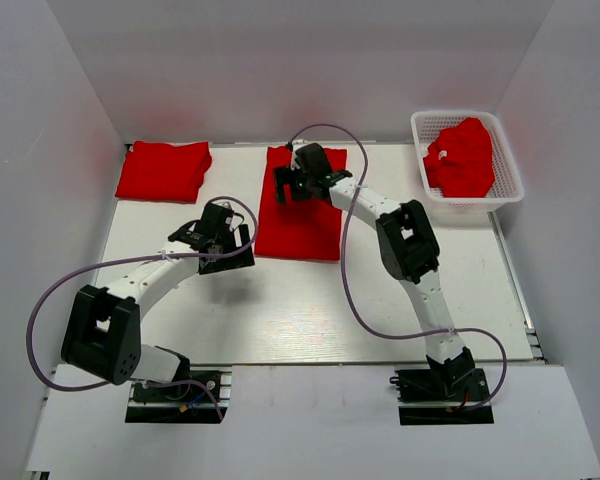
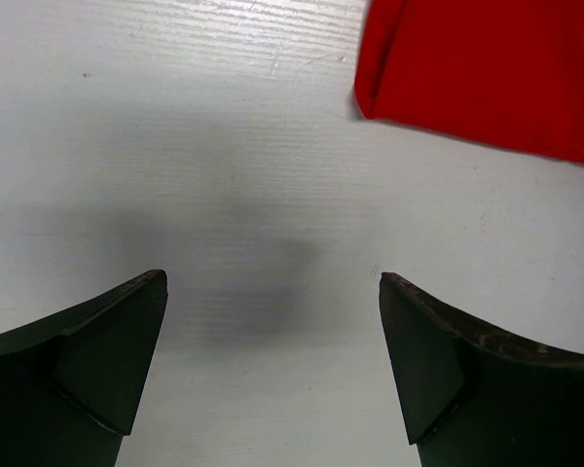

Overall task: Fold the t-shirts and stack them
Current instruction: Fold the folded rectangular tshirt in 1/3 of the way, then grab one side of the 2/3 rectangular tshirt with both arms

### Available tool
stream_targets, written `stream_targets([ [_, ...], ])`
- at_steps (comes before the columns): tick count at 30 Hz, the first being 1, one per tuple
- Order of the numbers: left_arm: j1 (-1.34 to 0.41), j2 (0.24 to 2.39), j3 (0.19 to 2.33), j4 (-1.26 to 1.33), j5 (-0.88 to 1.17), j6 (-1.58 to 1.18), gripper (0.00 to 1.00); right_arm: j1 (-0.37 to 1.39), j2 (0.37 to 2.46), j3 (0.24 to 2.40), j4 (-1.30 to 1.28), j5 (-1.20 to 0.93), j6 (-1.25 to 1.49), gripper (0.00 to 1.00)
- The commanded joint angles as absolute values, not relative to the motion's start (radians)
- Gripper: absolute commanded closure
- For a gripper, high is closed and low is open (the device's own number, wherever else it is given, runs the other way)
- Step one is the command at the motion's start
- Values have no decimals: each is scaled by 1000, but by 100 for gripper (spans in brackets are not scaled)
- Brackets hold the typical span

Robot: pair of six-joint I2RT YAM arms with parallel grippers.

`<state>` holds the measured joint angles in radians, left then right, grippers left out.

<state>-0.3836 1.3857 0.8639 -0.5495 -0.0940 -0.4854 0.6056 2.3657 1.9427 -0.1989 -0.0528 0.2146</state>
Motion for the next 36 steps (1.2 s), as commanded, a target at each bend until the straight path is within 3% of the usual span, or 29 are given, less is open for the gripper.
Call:
stream_targets([
  [1, -388, 1333, 873, -580, -107, -491, 0, 565, 2457, 2144, -199, 95, 196, 10],
  [5, -388, 1295, 873, -603, -129, -491, 0, 541, 2433, 2215, -219, 81, 177, 10],
  [10, -388, 1290, 883, -554, -129, -491, 0, 543, 2131, 1895, -179, 133, 146, 10],
  [19, -388, 1445, 962, -422, -101, -427, 0, 548, 1653, 1190, -236, 126, 409, 10],
  [25, -388, 1578, 991, -387, -81, -408, 2, 549, 1617, 1054, -292, 51, 500, 11],
  [36, -397, 1693, 991, -304, -63, -399, 20, 563, 1735, 1058, -236, -92, 551, 18],
])
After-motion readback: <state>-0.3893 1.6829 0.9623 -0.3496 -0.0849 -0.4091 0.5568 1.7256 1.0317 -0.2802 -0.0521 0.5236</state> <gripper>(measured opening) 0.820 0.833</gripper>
